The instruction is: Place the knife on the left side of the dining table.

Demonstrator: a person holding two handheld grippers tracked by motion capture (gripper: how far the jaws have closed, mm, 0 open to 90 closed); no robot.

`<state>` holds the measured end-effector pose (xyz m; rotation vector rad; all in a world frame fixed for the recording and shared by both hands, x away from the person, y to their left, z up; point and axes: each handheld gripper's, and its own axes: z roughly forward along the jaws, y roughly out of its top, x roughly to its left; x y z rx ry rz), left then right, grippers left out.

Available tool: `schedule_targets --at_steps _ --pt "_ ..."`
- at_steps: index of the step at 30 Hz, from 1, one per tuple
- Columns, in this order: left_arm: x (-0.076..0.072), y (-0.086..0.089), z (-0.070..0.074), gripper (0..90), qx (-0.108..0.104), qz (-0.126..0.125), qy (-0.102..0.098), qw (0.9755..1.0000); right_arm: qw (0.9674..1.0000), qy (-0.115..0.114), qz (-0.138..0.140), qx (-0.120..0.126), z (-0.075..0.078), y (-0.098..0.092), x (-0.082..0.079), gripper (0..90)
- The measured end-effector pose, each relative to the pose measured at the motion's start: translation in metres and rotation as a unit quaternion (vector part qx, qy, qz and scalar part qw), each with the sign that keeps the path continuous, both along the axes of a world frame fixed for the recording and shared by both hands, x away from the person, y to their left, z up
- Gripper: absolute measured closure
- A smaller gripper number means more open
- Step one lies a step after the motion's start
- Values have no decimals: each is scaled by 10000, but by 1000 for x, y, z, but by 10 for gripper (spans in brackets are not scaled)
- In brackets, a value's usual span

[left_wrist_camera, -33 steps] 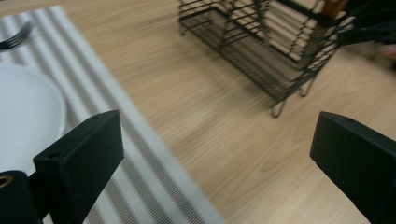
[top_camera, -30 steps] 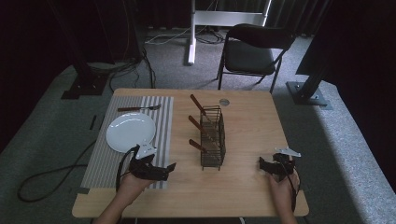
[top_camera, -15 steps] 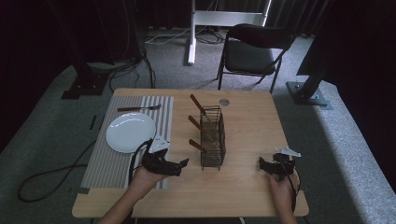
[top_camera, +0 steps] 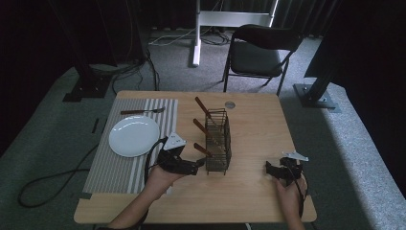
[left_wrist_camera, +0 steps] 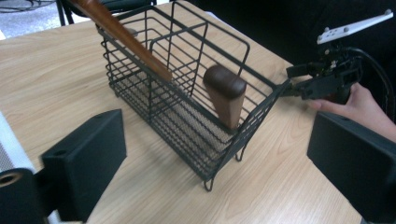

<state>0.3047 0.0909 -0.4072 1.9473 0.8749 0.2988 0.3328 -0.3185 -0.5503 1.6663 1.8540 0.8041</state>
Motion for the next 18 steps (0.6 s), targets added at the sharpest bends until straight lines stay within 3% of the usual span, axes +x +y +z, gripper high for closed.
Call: schedule_targets --at_steps 6,7,13,18 --pt "4 -7 1 158 -121 -27 94 9999 10000 -2 2 -4 0 0 0 116" --pt "5 -7 0 229 -162 -30 167 9997 10000 0 1 -2 0 0 0 116" --pt "6 -6 -2 392 -277 62 203 9994 10000 0 0 -2 0 0 0 116" --pt "9 -8 -4 474 -365 52 282 9989 10000 -2 3 -5 0 0 0 116"
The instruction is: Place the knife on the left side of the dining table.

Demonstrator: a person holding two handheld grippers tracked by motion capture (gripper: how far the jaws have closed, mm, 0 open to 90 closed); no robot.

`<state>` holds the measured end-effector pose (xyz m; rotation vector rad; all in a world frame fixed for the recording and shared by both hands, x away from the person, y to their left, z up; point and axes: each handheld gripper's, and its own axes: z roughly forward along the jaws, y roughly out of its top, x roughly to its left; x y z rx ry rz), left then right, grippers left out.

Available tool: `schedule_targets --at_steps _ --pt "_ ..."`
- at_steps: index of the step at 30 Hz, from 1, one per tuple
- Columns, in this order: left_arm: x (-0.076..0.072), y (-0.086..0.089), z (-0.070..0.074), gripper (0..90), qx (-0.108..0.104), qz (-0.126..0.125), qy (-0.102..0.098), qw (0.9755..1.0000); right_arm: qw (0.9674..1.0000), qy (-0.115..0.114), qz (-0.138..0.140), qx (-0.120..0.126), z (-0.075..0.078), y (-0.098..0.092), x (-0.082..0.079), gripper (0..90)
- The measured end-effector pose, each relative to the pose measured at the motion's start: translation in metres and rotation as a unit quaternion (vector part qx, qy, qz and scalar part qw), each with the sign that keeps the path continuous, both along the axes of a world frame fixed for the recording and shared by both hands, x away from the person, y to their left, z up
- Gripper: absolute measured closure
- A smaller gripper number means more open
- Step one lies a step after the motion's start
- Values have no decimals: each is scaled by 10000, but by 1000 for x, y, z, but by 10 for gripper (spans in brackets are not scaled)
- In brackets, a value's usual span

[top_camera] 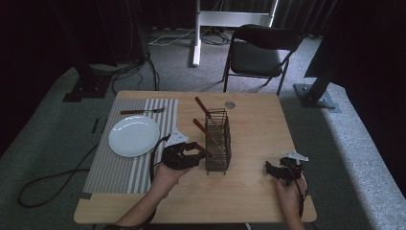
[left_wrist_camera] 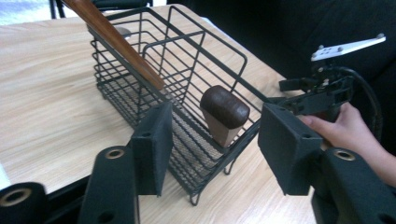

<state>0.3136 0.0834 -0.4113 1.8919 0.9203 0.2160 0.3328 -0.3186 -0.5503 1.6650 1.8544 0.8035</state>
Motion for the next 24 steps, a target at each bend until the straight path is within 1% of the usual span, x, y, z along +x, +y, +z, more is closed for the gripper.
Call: schedule_targets --at_steps 1,3,4,6,7,9,12,13,14,15,16,17,20,24 --pt "0 -1 0 502 11 14 -25 10000 10000 -1 1 0 0 0 0 116" --pt "1 -2 -1 552 -50 -12 37 10000 10000 0 0 0 0 0 0 116" --pt "1 -2 -1 576 -34 26 -2 10000 10000 -1 0 0 0 0 0 116" --pt "2 -1 -2 645 -89 36 54 9999 10000 -1 0 0 0 0 0 116" --pt "2 -1 -2 685 -80 49 38 9999 10000 0 0 0 0 0 0 116" --pt "2 -1 -2 724 -103 19 55 9999 10000 0 -2 1 0 0 0 116" --pt "3 -1 -2 737 -117 -50 58 9999 10000 -1 -1 1 0 0 0 116" --pt "3 -1 -2 742 -159 -129 69 9998 10000 -2 0 0 0 0 0 116" --pt "3 -1 -2 744 -159 -129 69 9998 10000 -1 -1 0 0 0 0 116" --pt "4 -2 -1 749 -159 -199 45 9997 10000 0 -1 0 0 0 0 116" --pt "4 -2 -1 749 -204 -235 50 9995 10000 0 -1 0 0 0 0 116" --pt "5 -5 1 752 -170 -292 -24 9994 10000 1 -5 5 0 0 0 116" --pt "6 -7 2 755 -164 -313 -46 9994 10000 0 -1 3 0 0 0 116" --pt "13 -9 7 758 -219 -334 -68 9992 10000 2 1 -1 0 0 0 116"
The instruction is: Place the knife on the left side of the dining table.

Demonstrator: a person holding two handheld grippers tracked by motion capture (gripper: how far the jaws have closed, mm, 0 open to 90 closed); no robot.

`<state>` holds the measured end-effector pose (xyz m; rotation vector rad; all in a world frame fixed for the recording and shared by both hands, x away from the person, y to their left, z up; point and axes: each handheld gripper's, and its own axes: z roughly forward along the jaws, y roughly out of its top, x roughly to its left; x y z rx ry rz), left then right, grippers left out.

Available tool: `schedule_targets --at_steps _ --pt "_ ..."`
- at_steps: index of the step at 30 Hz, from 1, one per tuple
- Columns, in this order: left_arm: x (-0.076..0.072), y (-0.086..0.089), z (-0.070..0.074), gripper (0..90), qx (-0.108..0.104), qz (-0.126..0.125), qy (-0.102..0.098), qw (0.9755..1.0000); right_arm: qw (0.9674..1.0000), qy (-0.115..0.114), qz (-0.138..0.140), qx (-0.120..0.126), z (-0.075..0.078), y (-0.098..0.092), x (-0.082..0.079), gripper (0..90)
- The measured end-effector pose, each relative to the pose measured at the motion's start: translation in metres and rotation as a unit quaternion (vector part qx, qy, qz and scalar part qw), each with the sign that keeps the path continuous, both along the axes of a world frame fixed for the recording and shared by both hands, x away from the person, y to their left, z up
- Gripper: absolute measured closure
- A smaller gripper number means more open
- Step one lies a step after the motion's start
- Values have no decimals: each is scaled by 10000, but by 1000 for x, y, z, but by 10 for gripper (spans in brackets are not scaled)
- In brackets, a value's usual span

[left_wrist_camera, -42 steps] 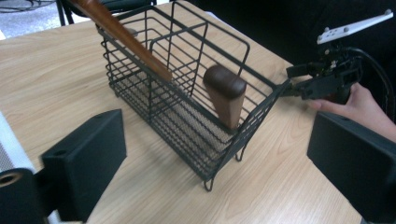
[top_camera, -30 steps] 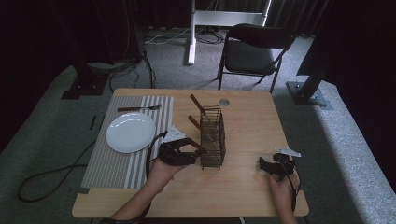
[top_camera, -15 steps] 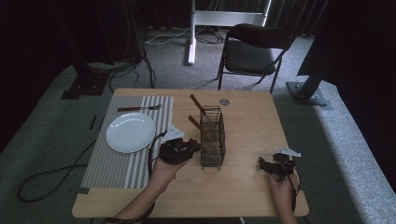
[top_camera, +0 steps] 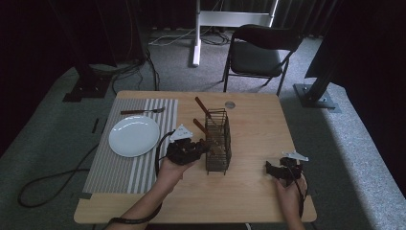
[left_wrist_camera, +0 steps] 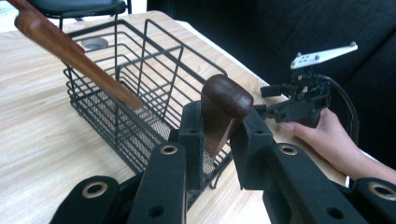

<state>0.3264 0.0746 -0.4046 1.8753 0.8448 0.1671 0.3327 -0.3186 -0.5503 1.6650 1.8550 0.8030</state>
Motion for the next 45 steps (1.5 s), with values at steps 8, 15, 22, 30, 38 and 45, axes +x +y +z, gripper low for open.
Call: schedule_targets --at_steps 8,15,22,30,38,45 --pt "0 7 23 758 -110 27 -212 9997 10000 0 -2 7 0 0 0 116" --pt "-9 19 51 758 -131 58 -521 9985 10000 -2 1 3 0 0 0 116" --pt "-17 38 74 758 -222 80 -679 9974 10000 1 -1 4 0 0 0 117" --pt "-30 70 87 758 -330 220 -798 9960 10000 1 -1 5 0 0 0 116" --pt "-37 103 80 758 -178 496 -818 9953 10000 1 -1 1 0 0 0 116" --pt "-38 132 59 758 -124 759 -601 9952 10000 -6 -3 -1 0 0 0 119"
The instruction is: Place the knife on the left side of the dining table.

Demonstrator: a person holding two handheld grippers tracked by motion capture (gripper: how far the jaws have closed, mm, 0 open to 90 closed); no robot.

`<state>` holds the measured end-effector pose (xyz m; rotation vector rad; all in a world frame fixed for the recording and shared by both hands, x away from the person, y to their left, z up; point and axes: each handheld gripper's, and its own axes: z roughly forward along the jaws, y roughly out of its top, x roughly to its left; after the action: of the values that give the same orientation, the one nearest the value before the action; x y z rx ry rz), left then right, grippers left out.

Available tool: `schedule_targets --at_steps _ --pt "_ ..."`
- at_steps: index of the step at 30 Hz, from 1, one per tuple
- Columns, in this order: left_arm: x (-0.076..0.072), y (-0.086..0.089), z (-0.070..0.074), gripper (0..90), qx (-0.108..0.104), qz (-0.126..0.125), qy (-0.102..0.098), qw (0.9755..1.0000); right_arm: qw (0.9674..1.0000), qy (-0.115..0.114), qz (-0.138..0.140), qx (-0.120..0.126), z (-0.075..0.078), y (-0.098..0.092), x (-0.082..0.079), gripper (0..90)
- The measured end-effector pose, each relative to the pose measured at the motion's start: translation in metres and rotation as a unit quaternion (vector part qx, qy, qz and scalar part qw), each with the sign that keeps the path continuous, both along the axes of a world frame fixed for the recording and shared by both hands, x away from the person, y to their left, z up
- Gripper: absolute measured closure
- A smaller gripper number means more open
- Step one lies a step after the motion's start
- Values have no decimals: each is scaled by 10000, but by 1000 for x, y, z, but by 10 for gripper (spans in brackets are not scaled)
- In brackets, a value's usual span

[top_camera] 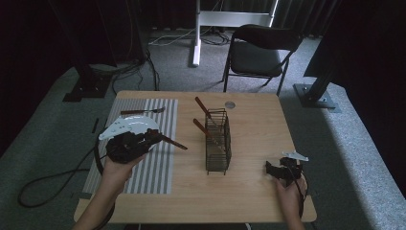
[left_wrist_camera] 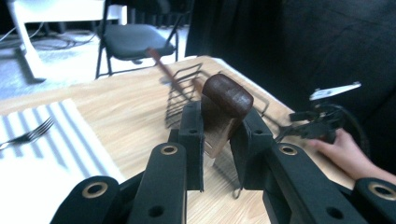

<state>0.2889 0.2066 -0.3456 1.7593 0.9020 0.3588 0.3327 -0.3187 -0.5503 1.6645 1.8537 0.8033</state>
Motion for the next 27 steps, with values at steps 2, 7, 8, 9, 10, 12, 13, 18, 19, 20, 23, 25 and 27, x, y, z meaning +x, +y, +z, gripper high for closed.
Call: schedule_targets --at_steps 2,7,8,9,10,12,13,18,19,20,23,25,27 --pt "0 7 -8 758 -19 85 85 9999 10000 -2 -2 0 0 0 0 119" --pt "0 24 -26 758 -3 244 280 9993 10000 -2 -2 3 0 0 0 119" --pt "0 27 -30 758 49 289 339 9990 10000 -3 -2 2 0 0 0 119" --pt "0 30 -32 758 63 335 358 9988 10000 -4 -1 0 0 0 0 119" --pt "0 37 -39 758 53 415 453 9981 10000 -4 0 1 0 0 0 119" --pt "0 42 -43 758 34 478 499 9976 10000 -2 -2 2 0 0 0 119" --pt "-1 44 -45 758 42 512 529 9973 10000 -3 -2 1 0 0 0 119" --pt "-3 59 -60 758 67 676 704 9952 10000 -2 -2 3 0 0 0 119" --pt "-3 62 -62 758 80 701 742 9947 10000 -4 -1 1 0 0 0 119" --pt "-4 66 -64 758 72 740 762 9943 10000 -4 -1 2 0 0 0 119" --pt "-5 73 -69 758 49 811 830 9932 10000 0 -7 8 0 0 0 119" --pt "-6 75 -72 758 57 846 871 9926 10000 0 -7 7 0 0 0 119" --pt "-5 78 -75 757 20 848 909 9922 10000 0 -7 9 0 0 0 119"
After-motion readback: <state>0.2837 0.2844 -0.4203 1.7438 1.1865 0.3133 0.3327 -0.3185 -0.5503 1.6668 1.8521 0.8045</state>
